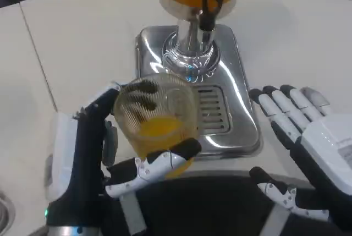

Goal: Grasp the cup under the faucet to collect the drink, then remove the cup.

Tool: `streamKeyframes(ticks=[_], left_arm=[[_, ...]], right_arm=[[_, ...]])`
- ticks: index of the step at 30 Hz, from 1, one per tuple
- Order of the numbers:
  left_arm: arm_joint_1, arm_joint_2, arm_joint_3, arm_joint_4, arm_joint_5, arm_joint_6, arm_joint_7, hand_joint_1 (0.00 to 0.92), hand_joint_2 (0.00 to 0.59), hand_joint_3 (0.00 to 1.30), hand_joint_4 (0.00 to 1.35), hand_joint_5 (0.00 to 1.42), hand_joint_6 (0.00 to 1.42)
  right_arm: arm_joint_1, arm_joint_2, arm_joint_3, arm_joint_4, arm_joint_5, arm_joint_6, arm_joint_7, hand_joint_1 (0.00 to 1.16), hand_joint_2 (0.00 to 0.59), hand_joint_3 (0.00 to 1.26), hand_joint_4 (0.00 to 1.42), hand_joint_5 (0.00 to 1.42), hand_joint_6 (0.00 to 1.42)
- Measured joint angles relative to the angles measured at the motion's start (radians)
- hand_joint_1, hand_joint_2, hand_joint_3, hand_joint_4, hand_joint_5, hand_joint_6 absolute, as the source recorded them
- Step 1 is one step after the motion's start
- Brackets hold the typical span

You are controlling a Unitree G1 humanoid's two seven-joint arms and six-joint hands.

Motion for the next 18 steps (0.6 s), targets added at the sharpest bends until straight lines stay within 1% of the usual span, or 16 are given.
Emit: streamKeyframes(ticks=[2, 4, 6, 9, 13, 18], left_arm=[[0.016, -0.002, -0.007, -0.004, 0.021, -0.009, -0.002, 0.594, 0.0, 1.16, 1.0, 1.42, 1.42], [0.036, -0.006, -0.014, -0.01, 0.034, -0.015, -0.002, 0.594, 0.0, 1.16, 1.0, 1.42, 1.42], [0.067, -0.013, -0.032, -0.017, 0.052, -0.027, -0.002, 0.594, 0.0, 1.16, 1.0, 1.42, 1.42], [0.083, -0.016, -0.043, -0.027, 0.064, -0.032, -0.004, 0.594, 0.0, 1.16, 1.0, 1.42, 1.42], [0.117, -0.028, -0.049, -0.042, 0.065, -0.037, -0.011, 0.594, 0.0, 1.16, 1.0, 1.42, 1.42], [0.122, -0.039, -0.056, -0.046, 0.068, -0.037, -0.019, 0.594, 0.0, 1.16, 1.0, 1.42, 1.42]], right_arm=[[-0.001, 0.009, 0.012, 0.004, -0.001, -0.004, -0.012, 0.4, 0.444, 0.0, 0.0, 0.0, 0.0], [-0.001, 0.012, 0.019, 0.01, -0.001, -0.009, -0.015, 0.39, 0.431, 0.0, 0.0, 0.0, 0.0], [-0.002, 0.014, 0.02, 0.02, 0.001, -0.014, -0.018, 0.39, 0.43, 0.0, 0.0, 0.0, 0.0], [-0.001, 0.014, 0.019, 0.02, 0.007, -0.017, -0.019, 0.39, 0.431, 0.0, 0.0, 0.0, 0.0], [0.013, 0.017, 0.017, 0.018, 0.022, -0.022, -0.019, 0.38, 0.435, 0.0, 0.0, 0.0, 0.0], [0.018, 0.02, 0.018, 0.006, 0.022, -0.028, -0.018, 0.37, 0.436, 0.0, 0.0, 0.0, 0.0]])
